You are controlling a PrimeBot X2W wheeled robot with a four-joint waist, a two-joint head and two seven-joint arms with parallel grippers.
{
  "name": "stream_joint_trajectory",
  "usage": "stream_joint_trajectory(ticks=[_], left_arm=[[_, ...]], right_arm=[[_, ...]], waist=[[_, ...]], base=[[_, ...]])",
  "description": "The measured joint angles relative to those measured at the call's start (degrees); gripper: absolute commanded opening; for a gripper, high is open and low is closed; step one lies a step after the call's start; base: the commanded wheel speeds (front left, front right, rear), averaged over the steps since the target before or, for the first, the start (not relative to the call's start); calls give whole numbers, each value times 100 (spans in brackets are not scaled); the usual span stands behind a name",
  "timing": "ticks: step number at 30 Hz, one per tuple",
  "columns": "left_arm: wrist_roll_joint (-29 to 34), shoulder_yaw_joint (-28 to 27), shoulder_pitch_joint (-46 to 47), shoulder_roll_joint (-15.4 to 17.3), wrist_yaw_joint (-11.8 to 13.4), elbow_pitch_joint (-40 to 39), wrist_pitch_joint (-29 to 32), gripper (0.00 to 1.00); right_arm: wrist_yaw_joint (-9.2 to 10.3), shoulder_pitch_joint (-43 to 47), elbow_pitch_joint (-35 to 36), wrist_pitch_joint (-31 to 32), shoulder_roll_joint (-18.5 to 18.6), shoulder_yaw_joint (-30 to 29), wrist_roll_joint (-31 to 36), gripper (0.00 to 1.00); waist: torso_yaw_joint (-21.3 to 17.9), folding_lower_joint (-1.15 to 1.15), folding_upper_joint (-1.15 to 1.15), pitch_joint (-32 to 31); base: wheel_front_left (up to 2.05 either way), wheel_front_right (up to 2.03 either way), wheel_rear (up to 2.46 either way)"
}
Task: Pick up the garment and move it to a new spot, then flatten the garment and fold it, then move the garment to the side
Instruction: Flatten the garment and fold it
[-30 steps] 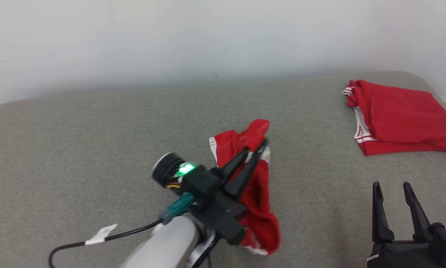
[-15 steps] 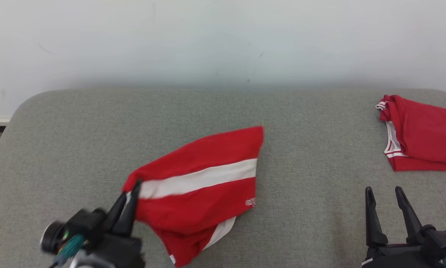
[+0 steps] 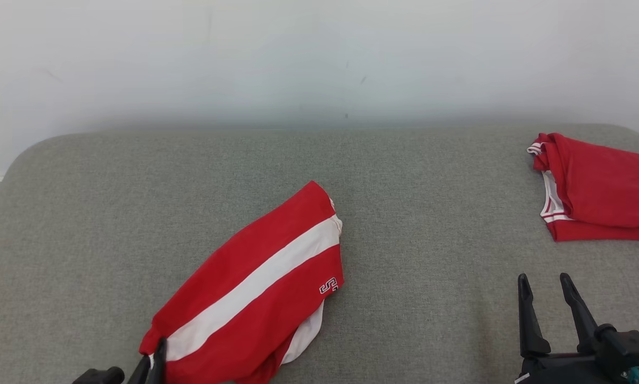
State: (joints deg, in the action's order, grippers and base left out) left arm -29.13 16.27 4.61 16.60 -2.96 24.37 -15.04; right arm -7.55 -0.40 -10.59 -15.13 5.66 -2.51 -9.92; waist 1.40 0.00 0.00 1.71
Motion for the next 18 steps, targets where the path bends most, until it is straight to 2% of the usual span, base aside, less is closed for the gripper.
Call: stream_joint_trajectory(ticks=[1,2,3,10,14,18], left_arm=[[44,-47,10,-10,-46,54,-1,15],[75,-112,13,-33,-63,82,0,89],[104,-181,18,-68,-65,103,0,100],[304,-670,-24,-258,-76,70,-1,100],[445,-938,-326,-376,2,-236,0,100],[686,-1276,-493,-435,79,-868,0,100]], right_arm=[[0,-2,-7,0,4,-4,0,100],[0,-6,-10,0,5,-4,0,100],[-1,-12,-16,0,4,-8,0,100],[0,9,-29,0,-12,-41,-7,100],[0,42,-21,0,-31,-49,-8,100],[0,48,11,0,-43,-49,-11,100]], waist=[[0,0,0,-6],[5,0,0,-10],[13,0,0,-16],[126,0,0,-97],[210,0,0,-160],[307,0,0,-201]], base=[[0,0,0],[0,0,0],[0,0,0],[0,0,0],[0,0,0],[0,0,0]])
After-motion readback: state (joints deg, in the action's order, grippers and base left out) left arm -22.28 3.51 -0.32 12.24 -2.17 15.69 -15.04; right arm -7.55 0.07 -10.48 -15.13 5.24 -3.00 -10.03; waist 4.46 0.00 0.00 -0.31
